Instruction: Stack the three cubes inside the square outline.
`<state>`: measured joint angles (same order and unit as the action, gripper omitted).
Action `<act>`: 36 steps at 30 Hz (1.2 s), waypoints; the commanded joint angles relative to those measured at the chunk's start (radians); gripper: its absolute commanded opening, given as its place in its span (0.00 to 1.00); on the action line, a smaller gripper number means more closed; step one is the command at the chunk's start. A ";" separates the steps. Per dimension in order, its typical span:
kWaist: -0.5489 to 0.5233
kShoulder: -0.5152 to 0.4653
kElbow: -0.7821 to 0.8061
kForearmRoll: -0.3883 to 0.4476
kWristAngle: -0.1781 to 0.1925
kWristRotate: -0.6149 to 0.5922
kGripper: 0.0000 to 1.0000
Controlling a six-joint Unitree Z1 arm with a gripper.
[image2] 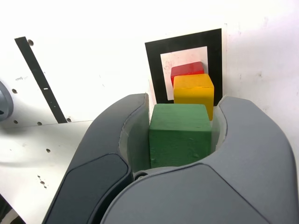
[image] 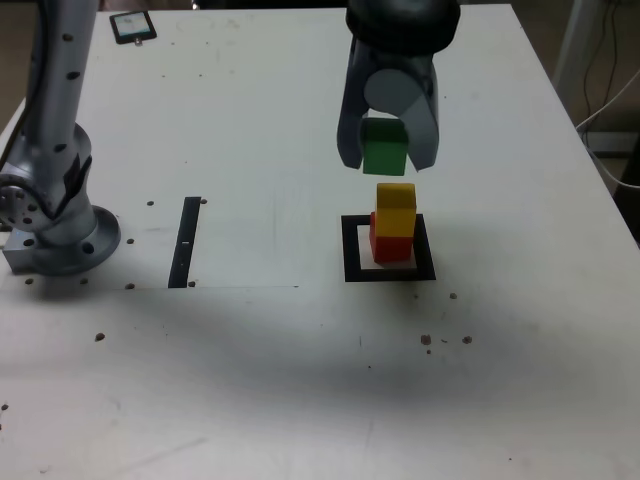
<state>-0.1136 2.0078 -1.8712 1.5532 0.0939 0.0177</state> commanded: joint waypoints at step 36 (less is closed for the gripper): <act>0.012 0.047 0.051 -0.078 -0.022 -0.003 0.60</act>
<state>-0.1027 2.0497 -1.8209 1.4776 0.0732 0.0123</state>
